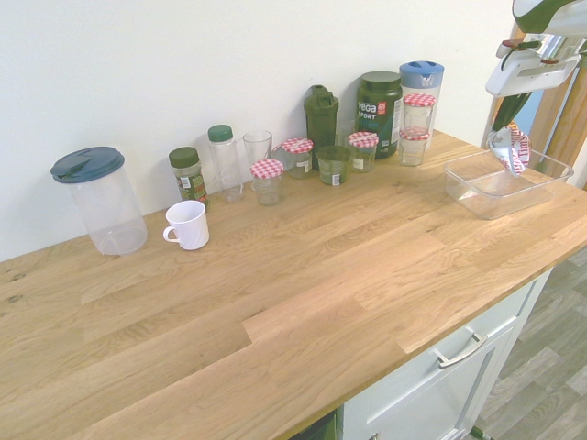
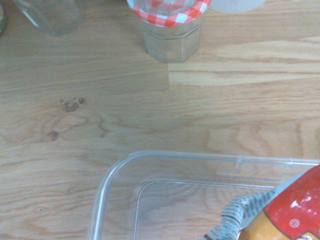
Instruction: Put the chip bag into the container
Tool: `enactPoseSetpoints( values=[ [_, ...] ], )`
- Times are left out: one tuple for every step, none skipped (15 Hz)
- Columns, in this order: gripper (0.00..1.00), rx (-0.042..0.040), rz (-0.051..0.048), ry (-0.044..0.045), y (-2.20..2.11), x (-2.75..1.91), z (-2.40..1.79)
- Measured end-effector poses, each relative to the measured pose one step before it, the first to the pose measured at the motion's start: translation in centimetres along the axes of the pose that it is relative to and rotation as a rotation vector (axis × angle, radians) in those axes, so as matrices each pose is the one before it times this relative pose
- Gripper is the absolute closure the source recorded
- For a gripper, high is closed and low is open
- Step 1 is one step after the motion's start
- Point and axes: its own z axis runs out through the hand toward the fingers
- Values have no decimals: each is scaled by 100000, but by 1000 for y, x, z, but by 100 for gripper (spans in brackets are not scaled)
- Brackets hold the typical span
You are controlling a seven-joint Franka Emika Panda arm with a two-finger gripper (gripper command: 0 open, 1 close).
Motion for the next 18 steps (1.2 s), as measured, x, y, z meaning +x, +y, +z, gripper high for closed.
enactPoseSetpoints(
  values=[
    [100, -64, -145, -685, 22, 453, 771],
    [100, -165, -434, -765, 105, 410, 748],
    [100, 77, -431, -488, 81, 368, 511],
    [100, -34, -343, -246, 140, 348, 344],
    [100, 134, -270, -163, 190, 309, 214],
    [100, 91, -248, -156, 198, 247, 231],
    [100, -87, -160, -255, 308, 149, 282],
    [100, 74, -197, -254, 258, 112, 272],
    [100, 211, 13, -244, 250, 119, 326],
    [100, 230, 87, -177, 226, 123, 358],
    [100, -45, 122, 167, 157, 140, 389],
    [100, 138, 240, 256, 104, 133, 361],
    [100, 429, 271, -231, 82, 71, 353],
    [100, 230, 134, -234, 135, 80, 357],
    [100, 36, 123, -113, 225, 123, 436],
    [100, -61, 215, -16, 256, 149, 457],
    [100, 4, 353, -114, 297, 169, 477],
    [100, -266, 282, 61, 345, 169, 501]
  ],
)
